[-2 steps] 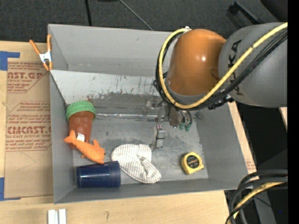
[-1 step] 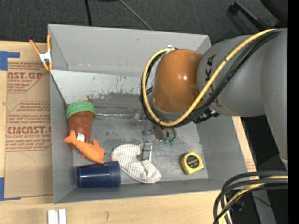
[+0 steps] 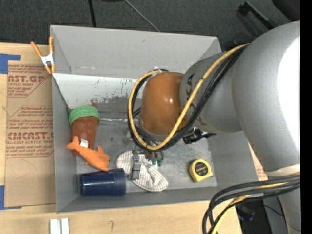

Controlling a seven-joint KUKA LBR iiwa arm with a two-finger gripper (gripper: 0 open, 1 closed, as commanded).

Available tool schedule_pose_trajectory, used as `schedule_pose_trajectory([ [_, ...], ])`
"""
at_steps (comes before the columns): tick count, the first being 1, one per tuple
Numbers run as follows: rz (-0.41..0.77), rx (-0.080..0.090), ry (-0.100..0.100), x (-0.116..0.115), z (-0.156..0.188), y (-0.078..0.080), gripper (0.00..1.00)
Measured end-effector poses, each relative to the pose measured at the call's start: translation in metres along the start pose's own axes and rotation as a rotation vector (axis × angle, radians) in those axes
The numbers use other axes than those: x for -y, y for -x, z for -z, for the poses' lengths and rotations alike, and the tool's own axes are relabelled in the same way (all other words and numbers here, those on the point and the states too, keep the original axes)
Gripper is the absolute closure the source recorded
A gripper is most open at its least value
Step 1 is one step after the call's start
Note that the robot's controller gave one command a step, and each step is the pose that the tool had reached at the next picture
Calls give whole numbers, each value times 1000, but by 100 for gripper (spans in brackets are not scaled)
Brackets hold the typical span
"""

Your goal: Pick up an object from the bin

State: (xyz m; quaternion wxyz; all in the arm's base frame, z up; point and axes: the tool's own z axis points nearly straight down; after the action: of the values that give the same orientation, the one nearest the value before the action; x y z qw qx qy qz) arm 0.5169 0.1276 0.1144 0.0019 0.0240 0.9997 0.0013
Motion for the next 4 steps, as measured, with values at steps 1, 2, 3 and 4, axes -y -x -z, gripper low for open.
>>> schedule_pose_trajectory([
  [1, -115, -3, -1, 8, -41, -15, 100],
  [2, -115, -3, -1, 8, -41, -15, 100],
  [3, -136, -3, -2, -6, 48, -2, 100],
  [4, -136, -3, -2, -6, 48, -2, 100],
])
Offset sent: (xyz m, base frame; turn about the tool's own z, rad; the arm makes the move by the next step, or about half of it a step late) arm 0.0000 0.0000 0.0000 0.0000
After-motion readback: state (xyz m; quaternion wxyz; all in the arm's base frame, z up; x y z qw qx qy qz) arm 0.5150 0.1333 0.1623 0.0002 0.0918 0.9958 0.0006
